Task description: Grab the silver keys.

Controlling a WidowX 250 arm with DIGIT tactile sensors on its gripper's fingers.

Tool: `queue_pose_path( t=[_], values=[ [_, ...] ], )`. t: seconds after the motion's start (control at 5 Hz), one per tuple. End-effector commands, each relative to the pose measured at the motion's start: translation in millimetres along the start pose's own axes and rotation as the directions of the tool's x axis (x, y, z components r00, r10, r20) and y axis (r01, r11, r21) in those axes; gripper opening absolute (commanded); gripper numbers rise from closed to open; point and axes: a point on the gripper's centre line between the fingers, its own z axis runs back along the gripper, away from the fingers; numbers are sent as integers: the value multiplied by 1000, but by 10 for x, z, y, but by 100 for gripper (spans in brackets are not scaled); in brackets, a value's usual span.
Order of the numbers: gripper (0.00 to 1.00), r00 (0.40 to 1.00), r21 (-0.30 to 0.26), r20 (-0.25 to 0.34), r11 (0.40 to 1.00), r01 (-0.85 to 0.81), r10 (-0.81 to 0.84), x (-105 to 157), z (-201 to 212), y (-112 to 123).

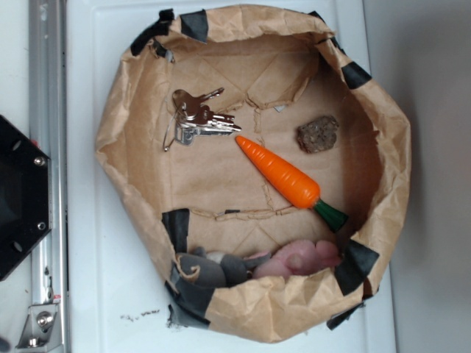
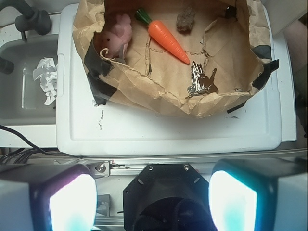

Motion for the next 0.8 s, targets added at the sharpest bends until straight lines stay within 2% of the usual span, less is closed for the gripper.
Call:
queue_pose_path(
  t=[0.0,0.2,0.4,0.6],
  values=[
    [100,1000,0,0,1000,0,0,0,0,0],
    [100,986,51,14,984,-168,168,491,-123,-12],
    [100,925,84,55,921,-380,377,885,-320,128],
    [100,802,93,97,797,-597,589,1083,-530,315]
  ],
)
